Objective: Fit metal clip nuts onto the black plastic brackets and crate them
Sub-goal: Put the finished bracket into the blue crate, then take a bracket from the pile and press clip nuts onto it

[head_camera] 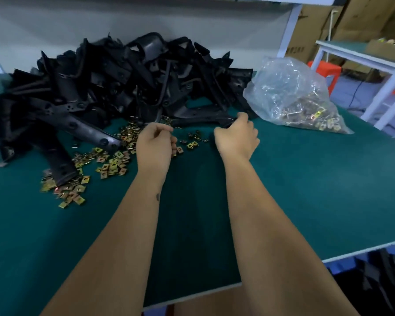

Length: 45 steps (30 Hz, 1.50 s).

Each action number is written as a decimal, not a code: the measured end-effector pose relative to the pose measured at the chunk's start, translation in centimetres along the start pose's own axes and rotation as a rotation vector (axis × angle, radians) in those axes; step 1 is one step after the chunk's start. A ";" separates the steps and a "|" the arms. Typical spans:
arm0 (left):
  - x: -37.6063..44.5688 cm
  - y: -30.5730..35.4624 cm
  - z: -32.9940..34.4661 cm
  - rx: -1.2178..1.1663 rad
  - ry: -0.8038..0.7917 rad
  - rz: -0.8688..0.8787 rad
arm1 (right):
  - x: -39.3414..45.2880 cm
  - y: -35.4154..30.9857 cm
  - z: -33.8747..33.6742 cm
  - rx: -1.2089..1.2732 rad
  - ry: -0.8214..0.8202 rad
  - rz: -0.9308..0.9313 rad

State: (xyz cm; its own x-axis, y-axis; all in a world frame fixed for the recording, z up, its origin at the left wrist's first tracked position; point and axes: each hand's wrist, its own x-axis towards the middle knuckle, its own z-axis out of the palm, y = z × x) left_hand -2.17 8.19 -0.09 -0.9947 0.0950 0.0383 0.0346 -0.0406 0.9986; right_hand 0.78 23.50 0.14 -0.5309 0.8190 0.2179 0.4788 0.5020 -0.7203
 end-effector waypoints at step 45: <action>-0.1 1.9 -3.0 -0.916 -0.178 -0.262 | -2.9 -2.5 0.3 0.251 -0.310 -0.247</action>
State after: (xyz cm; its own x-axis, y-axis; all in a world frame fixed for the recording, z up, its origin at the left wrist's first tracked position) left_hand -2.30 5.09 1.71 -0.9286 0.3572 -0.1008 -0.3492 -0.7489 0.5632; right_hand 0.92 19.76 1.09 -0.8099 0.5423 0.2235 0.1478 0.5574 -0.8170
